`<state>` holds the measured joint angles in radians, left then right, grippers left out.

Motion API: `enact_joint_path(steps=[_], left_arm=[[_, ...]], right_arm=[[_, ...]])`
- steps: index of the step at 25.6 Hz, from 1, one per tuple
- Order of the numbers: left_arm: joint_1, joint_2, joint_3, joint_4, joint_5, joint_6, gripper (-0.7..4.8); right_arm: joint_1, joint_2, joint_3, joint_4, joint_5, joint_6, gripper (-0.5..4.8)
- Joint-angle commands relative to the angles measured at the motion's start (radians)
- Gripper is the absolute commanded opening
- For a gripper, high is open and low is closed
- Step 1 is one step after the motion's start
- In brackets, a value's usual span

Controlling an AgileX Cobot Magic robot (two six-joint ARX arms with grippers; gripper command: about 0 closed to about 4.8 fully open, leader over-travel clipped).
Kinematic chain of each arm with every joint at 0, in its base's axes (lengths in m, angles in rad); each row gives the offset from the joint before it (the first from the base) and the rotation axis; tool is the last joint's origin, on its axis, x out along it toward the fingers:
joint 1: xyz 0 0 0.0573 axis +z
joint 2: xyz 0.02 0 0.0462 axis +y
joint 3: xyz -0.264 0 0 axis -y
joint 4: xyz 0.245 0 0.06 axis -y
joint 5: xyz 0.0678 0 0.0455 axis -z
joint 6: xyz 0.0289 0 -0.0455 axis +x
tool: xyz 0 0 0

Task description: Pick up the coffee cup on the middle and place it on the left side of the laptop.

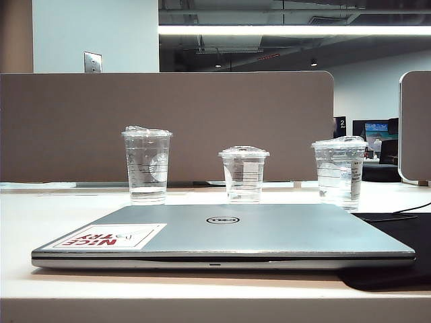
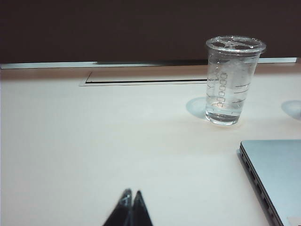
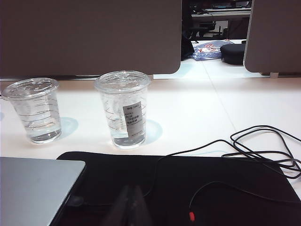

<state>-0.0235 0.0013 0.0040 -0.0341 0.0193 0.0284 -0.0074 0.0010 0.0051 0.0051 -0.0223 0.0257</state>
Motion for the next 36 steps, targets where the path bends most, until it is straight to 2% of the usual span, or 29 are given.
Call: enact_joint_path(steps=[1, 12, 14, 16, 19, 23, 25, 29, 36], left_arm=[[0.0, 0.0, 0.003, 0.016, 0.004, -0.003, -0.05], [0.0, 0.0, 0.003, 0.029, 0.007, -0.002, -0.05], [0.0, 0.0, 0.003, 0.037, 0.007, -0.003, -0.05], [0.0, 0.0, 0.003, 0.036, 0.011, -0.038, -0.05], [0.0, 0.0, 0.003, 0.061, 0.072, -0.118, -0.05], [0.0, 0.001, 0.003, 0.138, 0.235, -0.166, -0.05], [0.0, 0.001, 0.003, 0.167, 0.28, -0.193, -0.05], [-0.005, 0.026, 0.005, 0.218, 0.309, -0.248, -0.05], [-0.106, 0.248, 0.048, 0.383, 0.311, -0.23, -0.05]], right_arm=[[0.001, -0.002, -0.004, 0.014, 0.001, 0.0, -0.05], [0.008, 0.022, -0.004, 0.015, 0.002, 0.0, -0.05], [0.027, 0.062, -0.004, 0.017, 0.002, 0.0, -0.05], [0.102, 0.165, -0.004, 0.013, 0.002, 0.0, -0.05], [0.17, 0.214, -0.004, 0.01, 0.001, 0.0, -0.05], [0.236, 0.222, -0.004, -0.008, 0.001, 0.0, -0.05], [0.264, 0.222, -0.004, -0.008, 0.001, 0.0, -0.05], [0.305, 0.232, -0.004, -0.008, 0.001, 0.0, -0.05], [0.327, 0.247, -0.004, -0.008, 0.001, 0.0, -0.05]])
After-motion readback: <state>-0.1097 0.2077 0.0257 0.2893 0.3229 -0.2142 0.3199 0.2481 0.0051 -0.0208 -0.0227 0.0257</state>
